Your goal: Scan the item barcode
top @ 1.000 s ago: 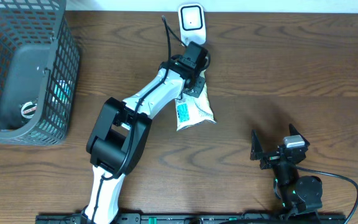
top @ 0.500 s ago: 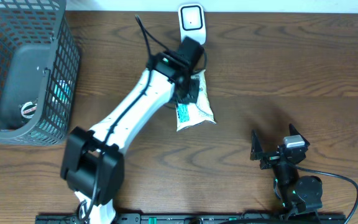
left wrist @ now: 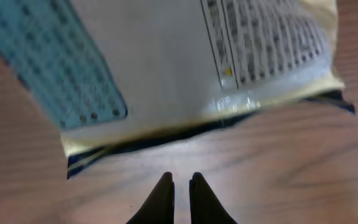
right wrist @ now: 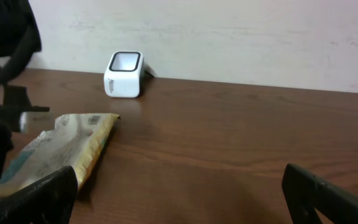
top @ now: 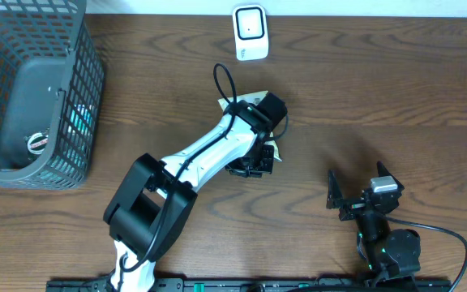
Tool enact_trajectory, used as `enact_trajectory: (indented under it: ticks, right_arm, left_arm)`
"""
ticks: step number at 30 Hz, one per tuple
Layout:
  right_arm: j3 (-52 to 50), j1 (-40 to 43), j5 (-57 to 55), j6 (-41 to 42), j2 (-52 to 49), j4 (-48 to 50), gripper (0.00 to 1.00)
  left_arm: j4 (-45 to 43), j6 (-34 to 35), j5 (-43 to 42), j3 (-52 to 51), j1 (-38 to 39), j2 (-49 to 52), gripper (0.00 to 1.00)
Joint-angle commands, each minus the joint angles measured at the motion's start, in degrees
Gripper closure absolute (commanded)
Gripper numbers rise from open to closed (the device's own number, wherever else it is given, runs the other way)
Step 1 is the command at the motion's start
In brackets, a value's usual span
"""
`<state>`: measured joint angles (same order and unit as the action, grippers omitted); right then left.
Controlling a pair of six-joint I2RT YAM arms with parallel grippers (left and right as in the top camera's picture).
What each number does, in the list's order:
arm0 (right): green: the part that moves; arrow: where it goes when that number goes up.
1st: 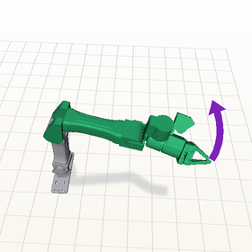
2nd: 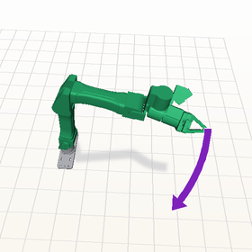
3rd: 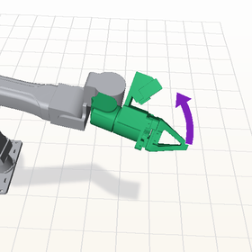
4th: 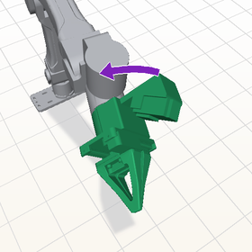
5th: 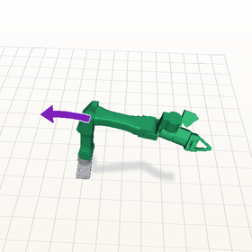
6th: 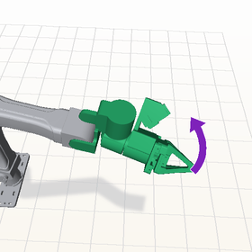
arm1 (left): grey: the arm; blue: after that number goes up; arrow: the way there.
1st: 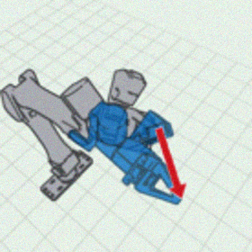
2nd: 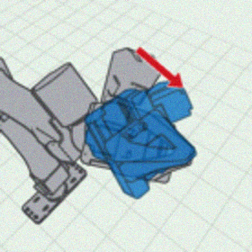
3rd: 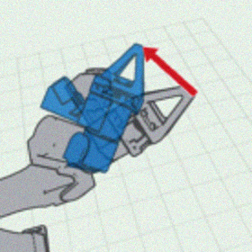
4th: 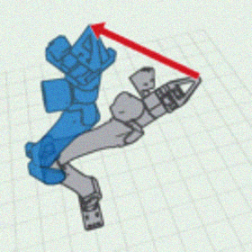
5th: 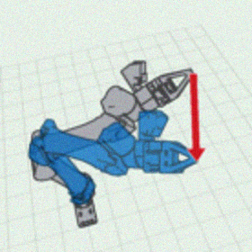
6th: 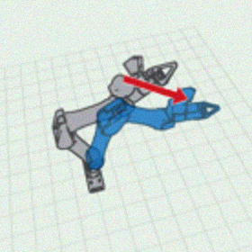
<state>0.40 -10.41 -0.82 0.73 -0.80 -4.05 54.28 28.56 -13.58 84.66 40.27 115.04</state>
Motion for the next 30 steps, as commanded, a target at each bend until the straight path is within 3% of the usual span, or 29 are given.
enact_trajectory:
  ticks: [1,5,20,26,30]
  right_arm:
    - [-0.09,0.61,0.35,-0.59,0.02,-0.24,0.01]
    - [-0.09,0.61,0.35,-0.59,0.02,-0.24,0.01]
    - [-0.09,0.61,0.35,-0.59,0.04,-0.24,0.01]
    - [-0.09,0.61,0.35,-0.59,0.04,-0.24,0.01]
    - [-0.09,0.61,0.35,-0.59,0.04,-0.24,0.01]
  left_arm:
    - [-0.63,-1.03,4.13,-1.09,-0.17,2.05,0.89]
    - [-1.77,-1.18,10.86,-1.14,-0.70,3.43,0.89]
    - [-3.13,-3.52,8.00,5.16,-3.23,2.38,0.89]
    - [-0.22,-14.14,5.75,10.03,-3.32,-1.33,0.89]
    - [-2.67,-14.36,8.46,11.69,-3.89,-5.51,0.87]
